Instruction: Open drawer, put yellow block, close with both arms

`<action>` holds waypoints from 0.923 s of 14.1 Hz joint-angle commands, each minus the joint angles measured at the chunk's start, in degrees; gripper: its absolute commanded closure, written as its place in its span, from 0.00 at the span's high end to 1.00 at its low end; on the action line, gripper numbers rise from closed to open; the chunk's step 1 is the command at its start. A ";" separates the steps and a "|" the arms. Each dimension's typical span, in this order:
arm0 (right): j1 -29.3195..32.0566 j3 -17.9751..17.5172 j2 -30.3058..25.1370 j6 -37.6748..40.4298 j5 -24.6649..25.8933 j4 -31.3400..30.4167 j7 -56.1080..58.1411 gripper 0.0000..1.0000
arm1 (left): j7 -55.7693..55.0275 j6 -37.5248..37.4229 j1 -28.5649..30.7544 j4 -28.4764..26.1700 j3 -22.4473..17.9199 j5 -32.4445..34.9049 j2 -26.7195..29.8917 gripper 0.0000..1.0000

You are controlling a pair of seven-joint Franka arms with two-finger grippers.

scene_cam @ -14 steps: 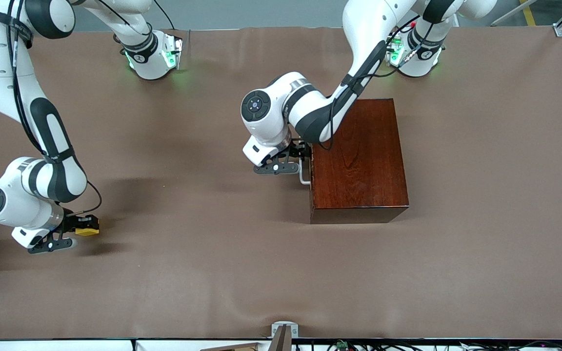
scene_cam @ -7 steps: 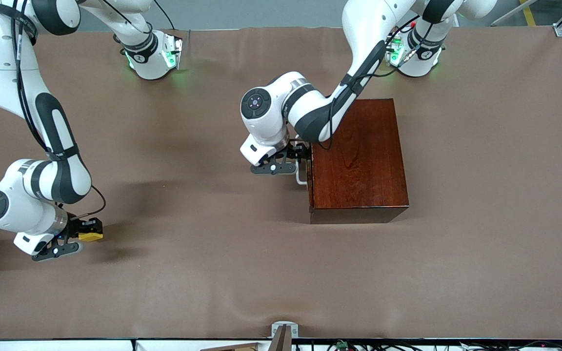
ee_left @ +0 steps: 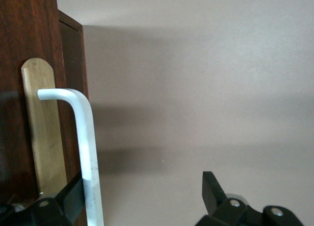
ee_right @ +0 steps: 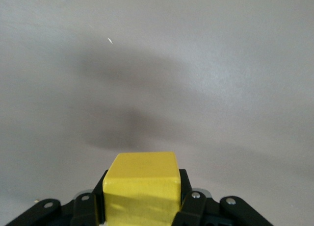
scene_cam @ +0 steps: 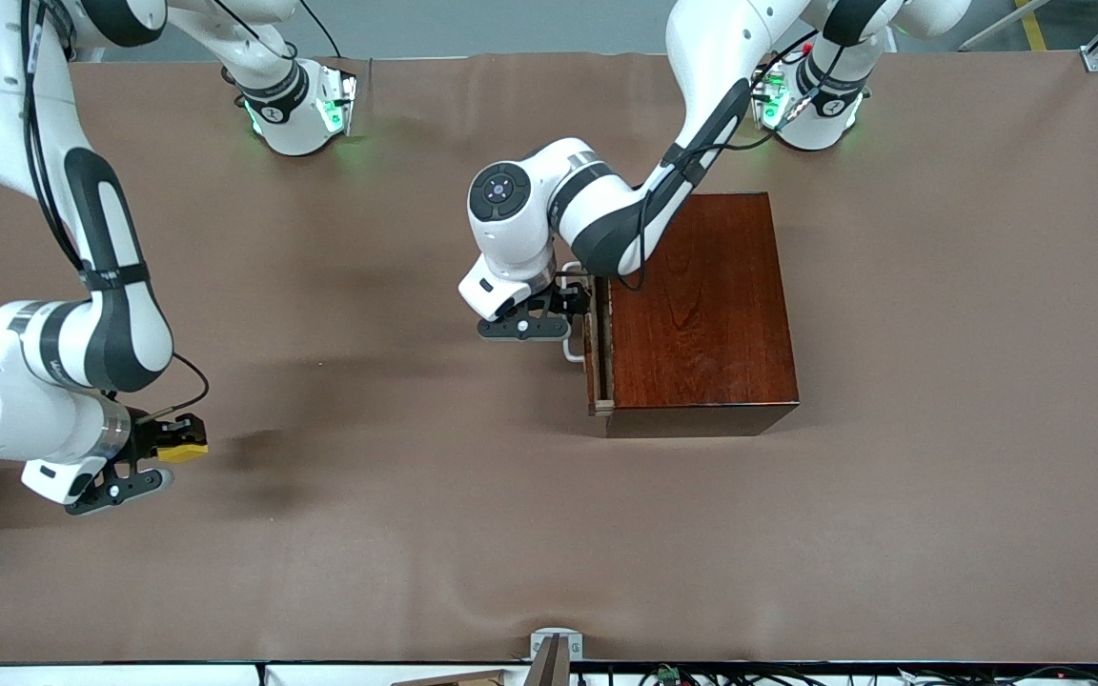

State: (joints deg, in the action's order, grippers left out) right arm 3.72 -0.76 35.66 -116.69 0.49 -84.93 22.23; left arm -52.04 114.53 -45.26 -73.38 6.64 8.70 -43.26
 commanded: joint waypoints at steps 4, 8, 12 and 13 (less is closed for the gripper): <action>-0.38 -0.47 -2.61 2.78 0.04 -0.24 14.14 0.00 | -2.89 5.35 -0.62 1.84 0.30 -3.60 -1.56 1.00; -0.56 -0.47 -3.14 2.35 0.13 -0.24 19.59 0.00 | -2.81 7.81 -1.49 1.83 0.39 -3.69 -2.44 1.00; -0.56 -0.38 -2.97 1.12 0.57 0.46 28.81 0.00 | -2.81 10.80 -2.20 1.92 1.09 -3.69 -2.79 1.00; -0.47 -0.38 -2.79 0.68 0.48 0.64 31.45 0.00 | -2.81 11.41 -2.20 1.92 1.44 -3.69 -2.79 1.00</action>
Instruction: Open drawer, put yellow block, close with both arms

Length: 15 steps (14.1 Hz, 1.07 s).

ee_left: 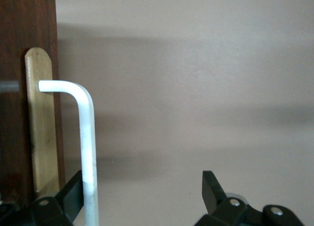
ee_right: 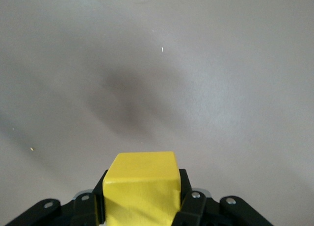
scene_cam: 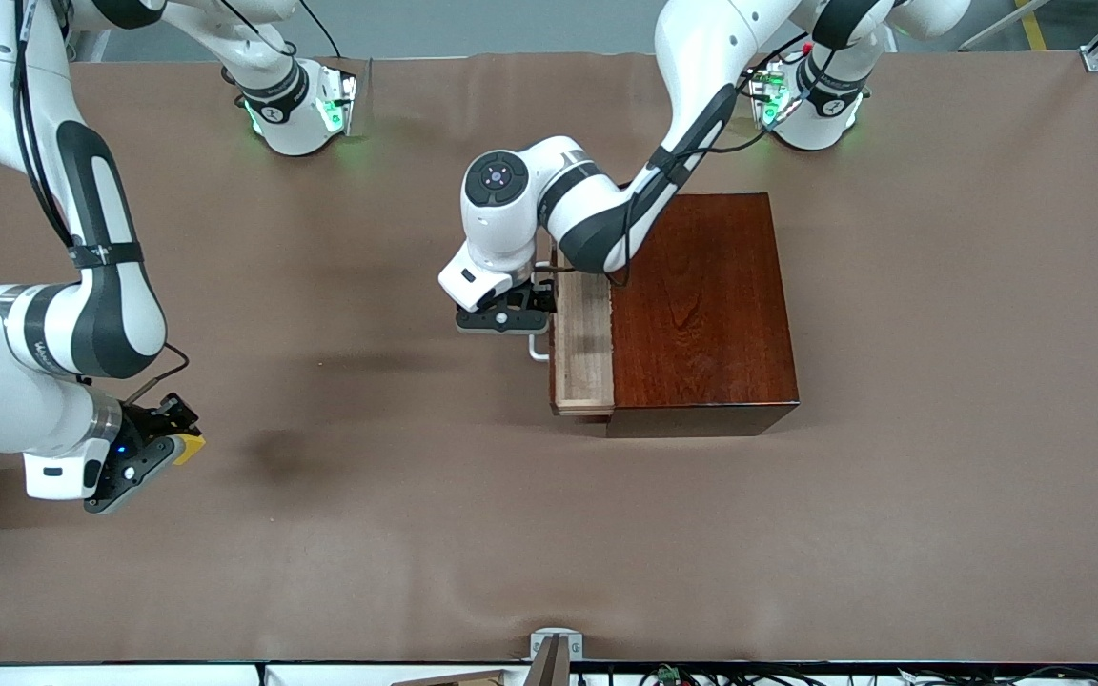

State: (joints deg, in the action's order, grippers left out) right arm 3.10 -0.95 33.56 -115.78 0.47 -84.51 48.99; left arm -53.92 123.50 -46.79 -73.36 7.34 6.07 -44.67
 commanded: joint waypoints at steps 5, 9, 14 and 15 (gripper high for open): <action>0.07 -0.28 -0.51 -1.99 0.05 0.14 9.54 0.00 | -0.93 6.04 -0.67 1.91 1.18 -3.07 -1.56 1.00; -0.37 -0.28 -0.51 -2.08 -0.03 -0.13 11.30 0.00 | -0.93 9.29 -0.58 1.91 1.18 -4.49 -1.82 1.00; -0.37 -0.28 -0.69 -1.91 -0.03 -0.22 12.62 0.00 | -0.84 13.16 -0.58 1.91 1.18 -6.07 -2.35 1.00; -0.46 -0.28 -0.95 -1.90 0.05 -0.13 12.62 0.00 | -0.84 14.04 -0.58 1.91 1.18 -6.07 -2.52 1.00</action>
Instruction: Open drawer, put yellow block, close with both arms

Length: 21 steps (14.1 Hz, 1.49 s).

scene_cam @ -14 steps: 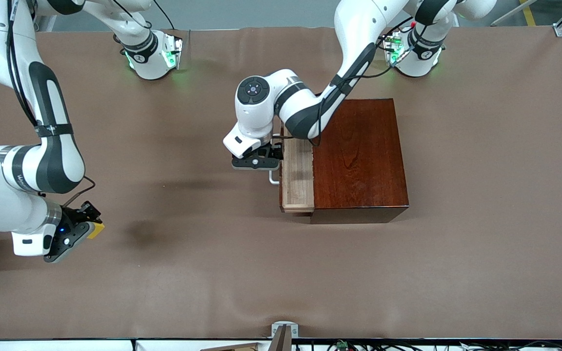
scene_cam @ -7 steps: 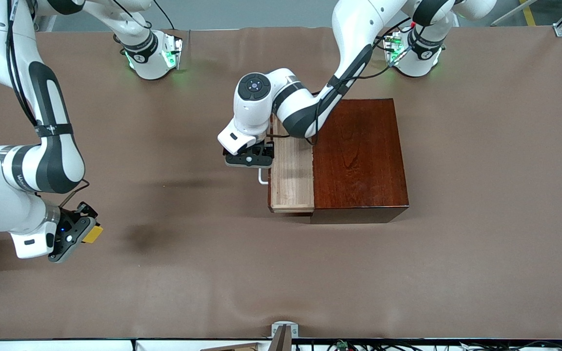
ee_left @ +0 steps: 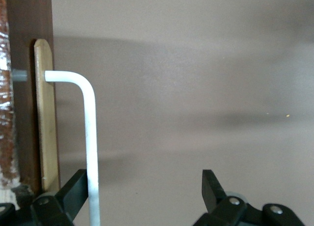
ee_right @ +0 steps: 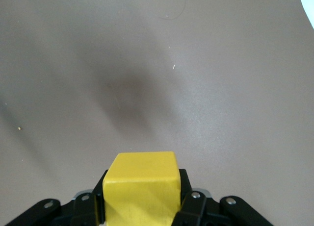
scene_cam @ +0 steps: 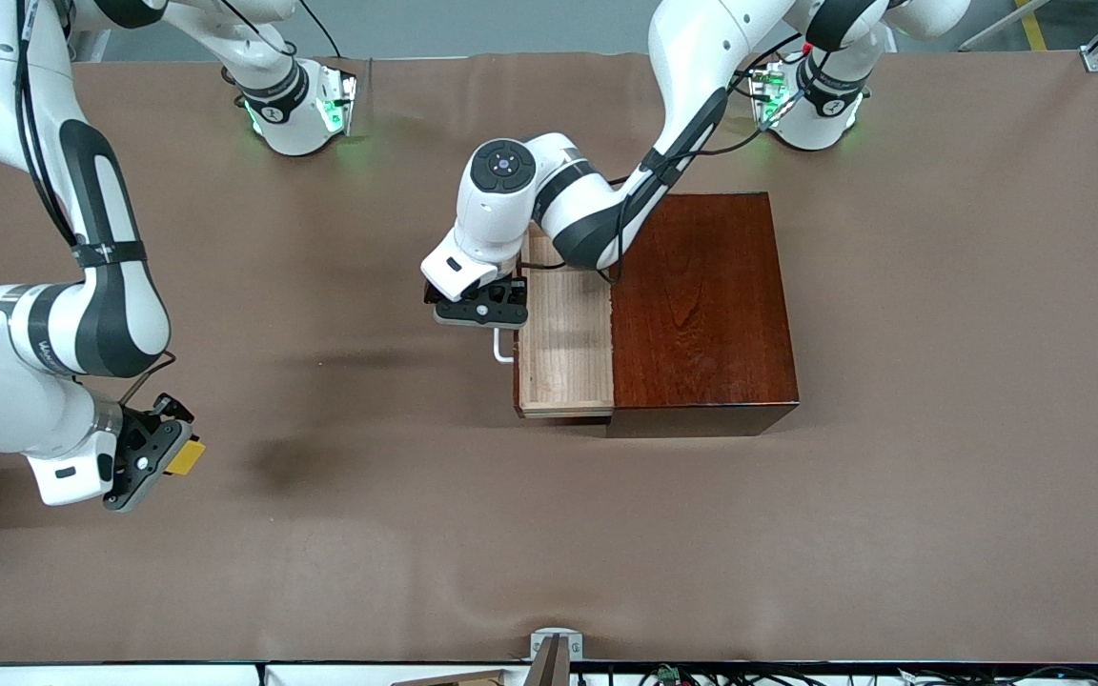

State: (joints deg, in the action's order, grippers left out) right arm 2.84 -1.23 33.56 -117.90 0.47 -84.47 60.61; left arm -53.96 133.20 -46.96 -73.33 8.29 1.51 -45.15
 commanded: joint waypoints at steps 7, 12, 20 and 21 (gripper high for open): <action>1.90 0.00 -2.53 0.57 -0.03 -0.26 11.35 0.00 | -1.32 5.59 -1.38 1.79 -0.03 -1.42 -1.61 1.00; 2.35 -0.26 -2.88 0.83 -2.56 0.10 23.92 0.00 | -1.94 -0.73 -1.73 1.79 -0.73 -0.81 1.38 1.00; 2.52 -2.98 -2.97 5.75 -7.33 0.18 40.80 0.00 | -1.67 -12.67 -0.94 1.62 -4.85 -0.72 11.63 1.00; 2.17 -3.25 -3.06 6.97 -7.41 0.18 41.94 0.00 | -1.41 -16.62 -0.68 1.53 -6.26 -0.63 14.10 1.00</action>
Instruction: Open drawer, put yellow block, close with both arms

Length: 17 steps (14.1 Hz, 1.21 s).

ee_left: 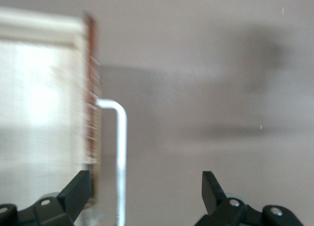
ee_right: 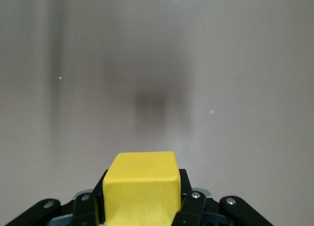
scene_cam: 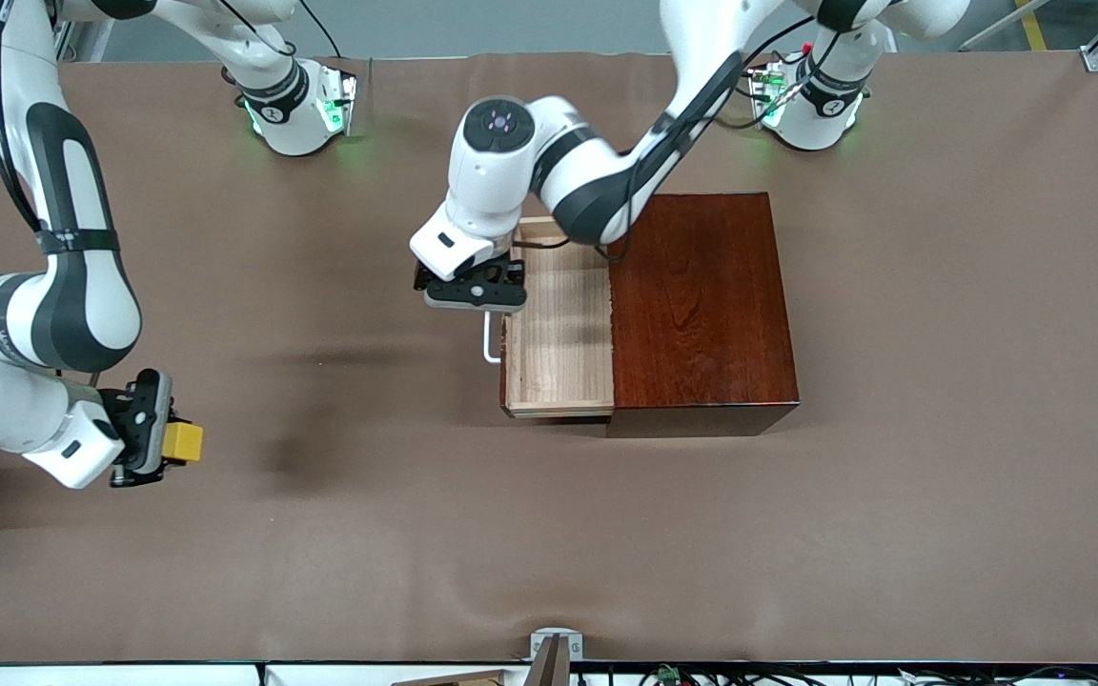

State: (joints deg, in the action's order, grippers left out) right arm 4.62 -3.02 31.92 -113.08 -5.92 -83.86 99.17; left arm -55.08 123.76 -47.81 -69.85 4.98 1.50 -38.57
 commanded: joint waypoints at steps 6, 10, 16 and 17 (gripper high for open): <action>-1.44 -10.16 -3.53 5.24 -0.06 -0.43 2.09 0.00 | 16.65 -29.87 12.10 -3.36 -5.51 -0.53 20.01 1.00; -10.57 -9.99 -3.62 5.41 2.40 -0.17 -3.08 0.00 | 29.74 -37.62 20.54 -3.71 -5.51 -0.53 25.03 1.00; -23.94 -9.90 -2.92 5.24 7.24 2.55 -19.86 0.00 | 42.48 -38.68 31.35 -9.77 -5.15 -0.62 30.57 1.00; -25.69 -9.90 -2.74 5.06 7.33 2.56 -23.72 0.00 | 45.99 -38.69 33.81 -9.86 -5.07 -0.71 30.57 1.00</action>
State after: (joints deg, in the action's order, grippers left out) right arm -18.12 -13.54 29.24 -108.53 -0.09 -82.39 81.24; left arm -14.19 84.76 -17.80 -77.21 -0.87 1.50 -9.88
